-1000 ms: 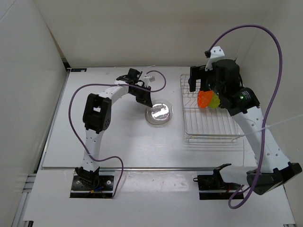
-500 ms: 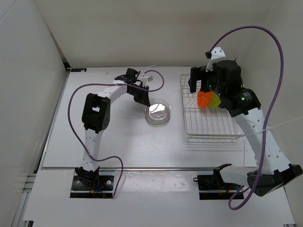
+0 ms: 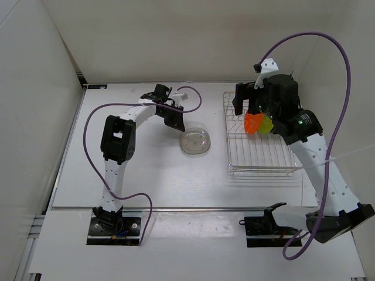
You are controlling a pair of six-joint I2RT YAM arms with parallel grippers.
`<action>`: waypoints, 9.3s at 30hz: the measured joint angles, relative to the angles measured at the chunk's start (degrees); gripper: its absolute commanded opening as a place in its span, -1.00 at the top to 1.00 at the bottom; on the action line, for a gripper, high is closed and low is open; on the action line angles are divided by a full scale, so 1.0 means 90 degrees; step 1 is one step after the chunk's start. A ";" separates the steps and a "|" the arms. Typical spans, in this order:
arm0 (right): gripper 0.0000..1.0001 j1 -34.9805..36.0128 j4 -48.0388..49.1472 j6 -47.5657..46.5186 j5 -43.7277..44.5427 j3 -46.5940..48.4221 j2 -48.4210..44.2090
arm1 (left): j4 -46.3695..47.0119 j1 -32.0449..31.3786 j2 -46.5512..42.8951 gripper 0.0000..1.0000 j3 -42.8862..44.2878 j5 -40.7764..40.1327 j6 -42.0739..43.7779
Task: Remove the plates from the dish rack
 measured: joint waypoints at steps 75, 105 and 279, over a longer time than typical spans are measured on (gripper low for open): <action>-0.07 -0.1435 0.0522 -0.2212 0.2254 0.0794 0.4167 | -0.0748 0.0491 -0.5561 -1.00 -0.1576 -0.4607 0.0019; 1.00 -0.1348 0.0597 -0.1921 0.2509 0.0498 0.4235 | -0.0748 0.0726 -0.5564 -1.00 -0.1583 -0.4624 0.0000; -1.00 -0.0967 0.0355 -0.1311 0.0709 -0.1656 0.0199 | 0.0440 0.2756 -0.6552 -1.00 -0.3206 -0.1790 0.0435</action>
